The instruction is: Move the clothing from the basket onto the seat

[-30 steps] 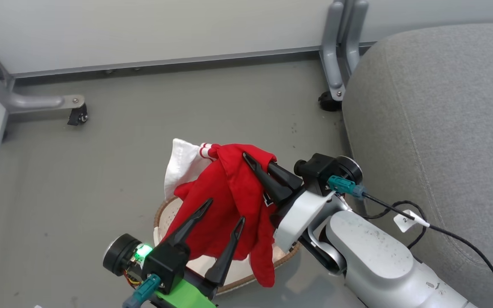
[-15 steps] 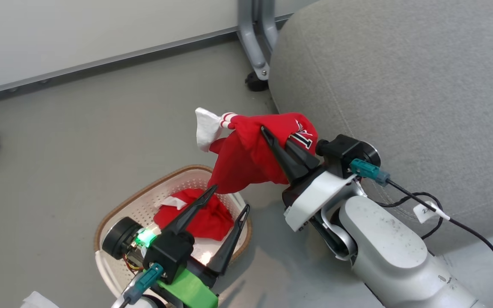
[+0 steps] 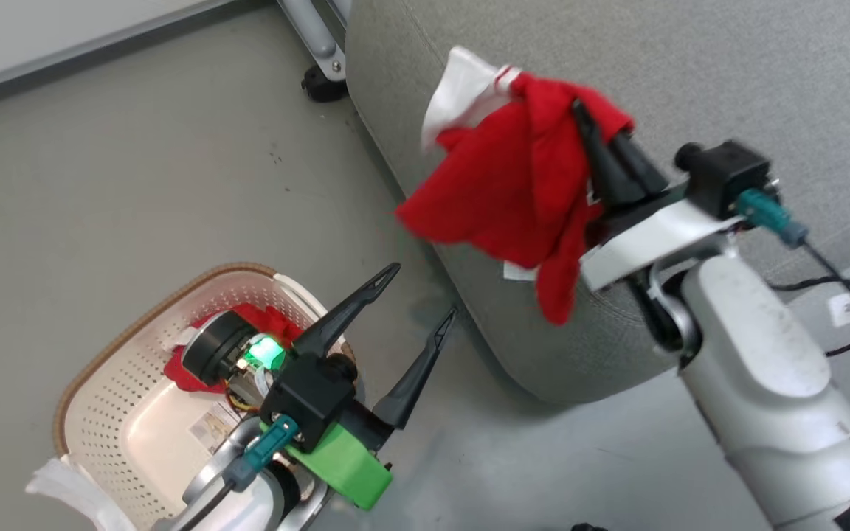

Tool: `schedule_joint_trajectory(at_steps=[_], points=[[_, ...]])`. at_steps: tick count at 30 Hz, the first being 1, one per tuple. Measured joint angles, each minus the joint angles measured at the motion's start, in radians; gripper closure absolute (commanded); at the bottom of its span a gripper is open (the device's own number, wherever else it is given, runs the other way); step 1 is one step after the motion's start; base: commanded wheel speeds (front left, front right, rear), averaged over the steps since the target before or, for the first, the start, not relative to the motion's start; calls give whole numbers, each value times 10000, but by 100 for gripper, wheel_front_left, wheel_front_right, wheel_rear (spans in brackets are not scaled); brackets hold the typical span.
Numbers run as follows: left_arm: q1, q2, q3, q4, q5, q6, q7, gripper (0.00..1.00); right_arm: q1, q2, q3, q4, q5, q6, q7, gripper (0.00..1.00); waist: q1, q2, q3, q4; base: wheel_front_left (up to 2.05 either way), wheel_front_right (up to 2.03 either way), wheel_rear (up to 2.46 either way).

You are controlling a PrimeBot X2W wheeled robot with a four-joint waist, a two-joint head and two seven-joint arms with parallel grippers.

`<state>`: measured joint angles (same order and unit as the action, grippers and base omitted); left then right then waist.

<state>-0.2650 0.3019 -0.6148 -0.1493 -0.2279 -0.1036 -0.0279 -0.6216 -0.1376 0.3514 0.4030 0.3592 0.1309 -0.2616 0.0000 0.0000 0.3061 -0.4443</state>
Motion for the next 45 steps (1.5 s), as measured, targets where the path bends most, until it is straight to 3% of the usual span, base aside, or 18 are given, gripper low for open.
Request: schedule_joint_trajectory(at_steps=[9,15,19,24,26,27,36,45], points=[[-1548,127,-188,-443,464,-117,61,0,-2528,-1390,-2895,75,-834,-2,0,100,1,0,1597,86,0,0,0],[-2359,161,-272,-422,660,-151,-205,0,-3747,-2301,-3940,706,-988,0,-10,100,2,0,2775,531,0,0,0],[-2731,102,-414,-290,794,-167,-408,0,-3937,-2539,-4334,1607,-943,0,-10,100,2,0,3436,937,0,0,0],[-2913,-8,-533,-12,878,-178,-662,0,-3650,-2301,-4677,2650,-853,0,-12,100,2,0,3937,1523,0,0,0],[-2945,-33,-531,132,880,-155,-761,0,-3344,-2059,-4984,2955,-853,2,-10,51,3,0,4095,1738,0,0,0],[-2949,-46,-535,188,880,-148,-800,0,-3213,-1973,-5116,2999,-853,2,-10,0,2,0,4144,1815,0,0,0],[-2876,-107,-468,656,650,84,-1193,0,-1097,-644,-6259,1896,-1085,2,-10,0,2,0,3945,2167,0,0,0],[-2154,-171,-65,1145,213,625,-1733,0,1111,309,-6205,-780,-1852,0,-10,0,0,0,2982,2193,0,0,0]])
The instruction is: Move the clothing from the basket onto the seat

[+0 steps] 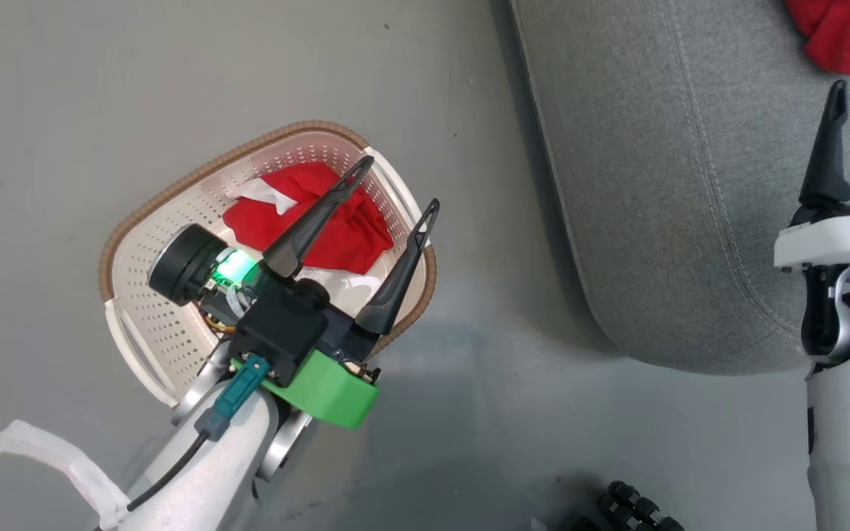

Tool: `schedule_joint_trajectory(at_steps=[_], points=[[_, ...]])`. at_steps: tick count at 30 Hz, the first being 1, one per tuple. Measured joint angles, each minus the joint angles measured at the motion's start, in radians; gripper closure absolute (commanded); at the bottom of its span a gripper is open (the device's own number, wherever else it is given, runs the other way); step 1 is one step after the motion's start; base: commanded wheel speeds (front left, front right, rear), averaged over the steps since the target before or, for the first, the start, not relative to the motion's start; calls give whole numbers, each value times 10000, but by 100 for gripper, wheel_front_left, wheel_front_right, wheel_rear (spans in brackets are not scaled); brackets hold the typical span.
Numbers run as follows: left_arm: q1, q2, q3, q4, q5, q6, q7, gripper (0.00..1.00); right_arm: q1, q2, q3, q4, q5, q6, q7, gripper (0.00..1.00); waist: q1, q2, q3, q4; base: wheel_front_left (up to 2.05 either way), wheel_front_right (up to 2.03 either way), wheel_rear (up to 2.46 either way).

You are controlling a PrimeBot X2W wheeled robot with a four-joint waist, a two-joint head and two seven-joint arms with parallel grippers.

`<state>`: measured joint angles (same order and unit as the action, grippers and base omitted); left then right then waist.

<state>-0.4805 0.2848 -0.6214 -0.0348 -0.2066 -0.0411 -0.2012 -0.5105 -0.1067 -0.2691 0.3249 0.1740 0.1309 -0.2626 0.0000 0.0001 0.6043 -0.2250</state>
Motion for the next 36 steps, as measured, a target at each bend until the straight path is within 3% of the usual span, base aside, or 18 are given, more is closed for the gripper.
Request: schedule_joint_trajectory(at_steps=[9,21,28,36], points=[[963,-374,1043,541,-658,968,-554,0,1777,504,1200,-2211,-395,0,0,0,0,0,-1105,414,0,0,0],[2428,-924,3664,357,-930,1691,-614,0,3155,573,2368,-3087,-637,0,69,0,-1,0,-2338,1494,0,0,0],[3529,-1239,4675,451,-602,1361,-629,0,3777,579,2548,-3267,-709,0,439,0,-1,0,-3130,1956,0,0,0],[4345,-1555,4771,679,-8,750,-627,0,4604,577,2629,-3450,-673,0,826,0,-1,0,-4015,2150,0,0,0]])
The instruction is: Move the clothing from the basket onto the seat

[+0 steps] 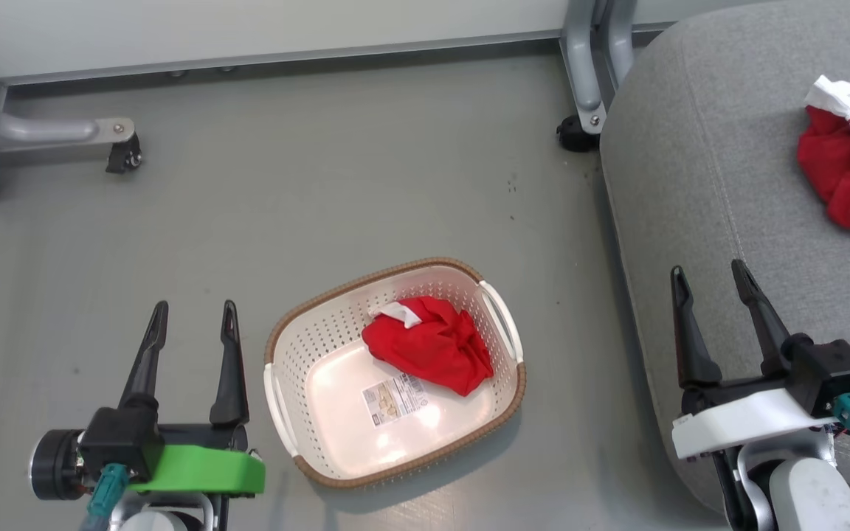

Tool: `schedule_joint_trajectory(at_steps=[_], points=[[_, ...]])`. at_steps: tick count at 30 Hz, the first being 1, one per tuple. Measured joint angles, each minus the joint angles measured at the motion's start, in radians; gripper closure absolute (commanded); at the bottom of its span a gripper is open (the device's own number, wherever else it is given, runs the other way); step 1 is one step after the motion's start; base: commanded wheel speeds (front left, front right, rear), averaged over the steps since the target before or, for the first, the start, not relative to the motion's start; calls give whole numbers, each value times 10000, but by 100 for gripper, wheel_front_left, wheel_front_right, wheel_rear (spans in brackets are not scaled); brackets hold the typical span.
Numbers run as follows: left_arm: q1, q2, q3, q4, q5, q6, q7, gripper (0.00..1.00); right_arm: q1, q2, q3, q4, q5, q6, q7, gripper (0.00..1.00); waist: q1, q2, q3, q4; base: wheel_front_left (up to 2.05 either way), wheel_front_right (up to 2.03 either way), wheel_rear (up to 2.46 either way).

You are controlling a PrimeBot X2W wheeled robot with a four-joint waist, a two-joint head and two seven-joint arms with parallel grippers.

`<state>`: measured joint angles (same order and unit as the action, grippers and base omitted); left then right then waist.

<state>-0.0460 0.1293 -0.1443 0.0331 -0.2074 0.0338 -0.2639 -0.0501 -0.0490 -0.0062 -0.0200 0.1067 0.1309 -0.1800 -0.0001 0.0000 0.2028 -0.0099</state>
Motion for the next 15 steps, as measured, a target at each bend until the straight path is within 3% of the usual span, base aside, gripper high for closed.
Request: schedule_joint_trajectory(at_steps=[15], points=[[632,-343,253,577,454,-489,0,0,900,2,297,-148,196,0,290,0,0,0,-848,-127,0,0,0]])
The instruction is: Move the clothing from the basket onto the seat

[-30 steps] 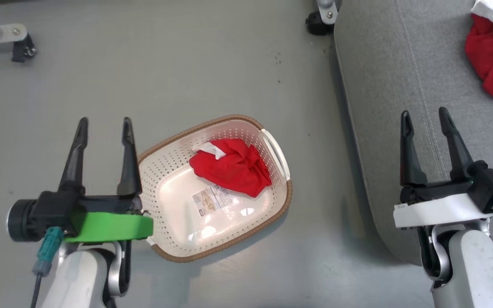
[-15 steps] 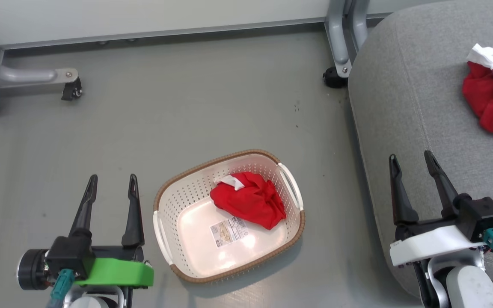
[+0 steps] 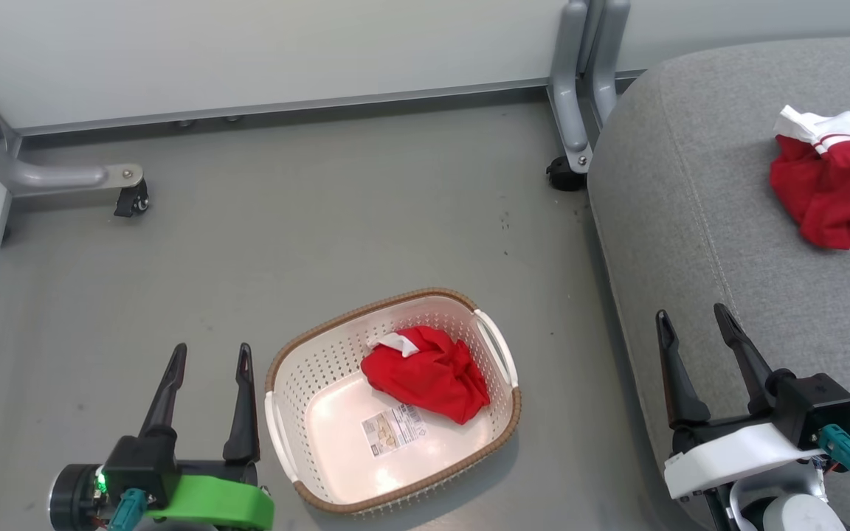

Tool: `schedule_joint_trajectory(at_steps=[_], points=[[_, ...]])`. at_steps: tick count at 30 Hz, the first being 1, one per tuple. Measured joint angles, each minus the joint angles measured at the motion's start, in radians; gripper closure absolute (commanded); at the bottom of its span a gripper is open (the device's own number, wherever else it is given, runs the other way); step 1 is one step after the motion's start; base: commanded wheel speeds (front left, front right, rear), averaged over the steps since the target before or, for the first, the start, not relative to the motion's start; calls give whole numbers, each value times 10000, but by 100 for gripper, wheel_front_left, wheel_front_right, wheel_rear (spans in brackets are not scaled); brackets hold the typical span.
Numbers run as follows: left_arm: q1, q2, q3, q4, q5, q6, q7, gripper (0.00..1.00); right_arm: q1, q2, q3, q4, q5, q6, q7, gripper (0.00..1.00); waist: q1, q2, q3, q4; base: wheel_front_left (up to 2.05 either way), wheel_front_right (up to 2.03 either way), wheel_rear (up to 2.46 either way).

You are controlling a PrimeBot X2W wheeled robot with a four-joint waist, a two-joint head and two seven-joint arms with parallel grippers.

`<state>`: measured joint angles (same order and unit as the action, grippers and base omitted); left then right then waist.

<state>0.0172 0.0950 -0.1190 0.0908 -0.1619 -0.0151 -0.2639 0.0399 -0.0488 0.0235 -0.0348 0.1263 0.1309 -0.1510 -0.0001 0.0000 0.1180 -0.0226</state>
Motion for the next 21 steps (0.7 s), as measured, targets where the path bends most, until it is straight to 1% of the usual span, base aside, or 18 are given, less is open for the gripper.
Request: schedule_joint_trajectory(at_steps=[10,21], points=[[110,-178,155,291,171,-163,0,0,108,0,75,-144,-2,0,105,0,0,0,-205,25,0,0,0],[88,-303,186,587,297,-217,-2,0,152,0,128,-150,33,0,180,0,0,0,-236,122,0,0,0]])
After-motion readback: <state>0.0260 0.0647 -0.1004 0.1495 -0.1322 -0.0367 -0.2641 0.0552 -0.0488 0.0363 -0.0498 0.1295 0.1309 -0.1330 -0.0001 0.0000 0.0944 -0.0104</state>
